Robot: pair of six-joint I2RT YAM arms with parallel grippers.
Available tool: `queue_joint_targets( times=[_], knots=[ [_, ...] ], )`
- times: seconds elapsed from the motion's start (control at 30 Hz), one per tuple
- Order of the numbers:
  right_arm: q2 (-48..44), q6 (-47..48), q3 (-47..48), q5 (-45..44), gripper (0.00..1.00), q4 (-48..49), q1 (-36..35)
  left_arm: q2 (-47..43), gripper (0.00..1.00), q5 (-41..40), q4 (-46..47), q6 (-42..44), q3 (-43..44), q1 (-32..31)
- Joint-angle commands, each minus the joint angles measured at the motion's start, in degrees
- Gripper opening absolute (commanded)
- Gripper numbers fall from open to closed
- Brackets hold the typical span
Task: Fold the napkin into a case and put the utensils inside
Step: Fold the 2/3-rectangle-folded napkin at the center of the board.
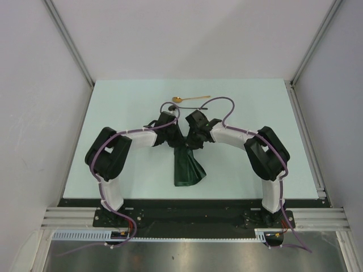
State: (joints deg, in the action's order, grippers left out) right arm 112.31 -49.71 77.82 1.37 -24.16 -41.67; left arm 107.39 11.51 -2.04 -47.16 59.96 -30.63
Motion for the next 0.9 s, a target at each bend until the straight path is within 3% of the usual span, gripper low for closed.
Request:
queue_joint_targets(
  times=[0.0, 0.17, 0.27, 0.4, 0.57, 0.87],
  knots=[
    [1.24, -1.61, -0.21, 0.92, 0.0, 1.75, 0.54, -5.78, 0.16, 4.57, -1.82, -1.62, 0.24, 2.33],
    [1.68, -1.35, 0.49, 0.22, 0.0, 0.87, 0.1, -14.9, 0.22, 2.13, -8.84, -0.22, -0.19, 4.43],
    [2.12, -1.61, 1.37, -0.83, 0.0, -0.36, -0.25, -19.57, 0.17, -2.8, -11.22, 0.57, -3.7, 4.7],
    [2.47, -2.76, 2.68, -4.0, 0.0, -2.81, -1.22, -22.49, 0.1, -4.73, -6.66, -1.01, -13.97, 3.65],
    [4.84, -4.69, 6.37, -7.68, 0.0, -6.24, -3.32, -23.28, 0.07, -6.4, -1.56, -3.03, -20.67, 1.28],
    [7.92, -9.08, 10.41, -12.96, 0.01, -9.76, -6.67, -16.61, 0.06, -4.57, 5.11, -4.26, -22.52, -2.68]
  ],
)
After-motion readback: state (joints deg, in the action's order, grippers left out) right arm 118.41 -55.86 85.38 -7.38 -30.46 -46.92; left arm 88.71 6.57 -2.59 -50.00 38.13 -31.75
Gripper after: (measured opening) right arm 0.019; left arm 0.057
